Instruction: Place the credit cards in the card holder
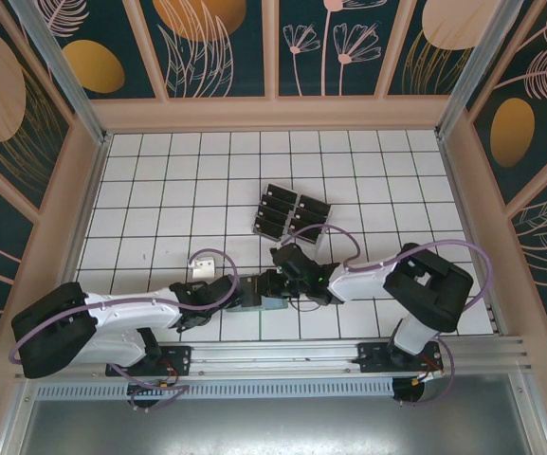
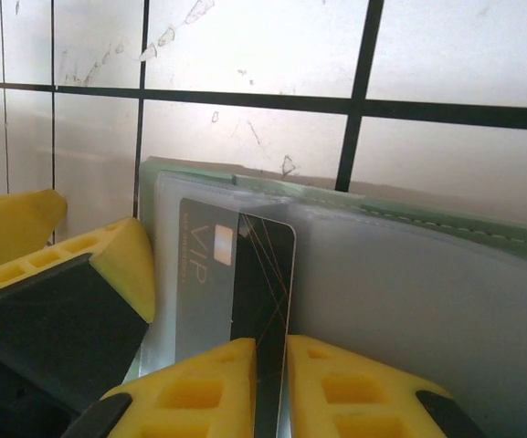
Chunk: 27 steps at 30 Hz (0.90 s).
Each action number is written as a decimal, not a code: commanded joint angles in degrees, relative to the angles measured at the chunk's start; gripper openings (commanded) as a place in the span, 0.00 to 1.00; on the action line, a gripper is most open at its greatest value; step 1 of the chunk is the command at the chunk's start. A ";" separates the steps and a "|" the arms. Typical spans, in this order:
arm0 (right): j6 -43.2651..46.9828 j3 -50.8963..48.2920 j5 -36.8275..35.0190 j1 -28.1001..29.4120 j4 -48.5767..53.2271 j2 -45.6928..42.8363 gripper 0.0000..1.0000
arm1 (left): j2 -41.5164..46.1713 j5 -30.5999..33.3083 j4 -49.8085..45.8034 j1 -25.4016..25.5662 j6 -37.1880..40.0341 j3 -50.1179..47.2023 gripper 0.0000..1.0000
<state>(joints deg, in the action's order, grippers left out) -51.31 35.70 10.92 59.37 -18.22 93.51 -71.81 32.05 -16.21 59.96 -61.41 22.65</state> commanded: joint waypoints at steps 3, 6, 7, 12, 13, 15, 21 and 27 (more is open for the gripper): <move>0.14 2.31 1.36 1.00 -1.82 1.79 0.16 | -1.58 -1.07 0.91 0.09 0.06 -1.06 0.99; -0.04 2.75 1.57 1.40 -2.08 2.37 0.16 | -1.46 -1.20 1.00 0.06 0.06 -1.16 0.99; -0.19 2.84 1.65 1.58 -2.08 2.57 0.16 | -1.49 -1.20 1.05 0.06 0.08 -1.17 0.99; -0.58 3.14 1.83 2.30 -2.08 3.10 0.16 | -1.29 -1.37 1.62 0.11 0.06 -1.66 0.99; -0.59 3.13 1.83 2.24 -2.08 3.20 0.16 | -1.40 -1.38 1.62 0.11 0.13 -1.57 0.99; -0.65 3.06 1.83 2.32 -2.33 3.21 0.16 | -1.62 -1.38 1.45 0.07 0.21 -1.43 0.99; -0.61 2.79 1.83 2.26 -2.44 3.16 0.16 | -0.82 -1.14 0.84 0.11 -0.16 -1.28 0.99; -0.74 2.03 1.83 2.29 -2.51 2.49 0.16 | -0.87 -0.98 0.86 -0.02 -0.56 -1.30 0.99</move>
<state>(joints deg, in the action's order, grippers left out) -51.53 37.47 12.05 60.97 -19.14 95.79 -72.01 32.25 -15.84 59.96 -61.39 22.59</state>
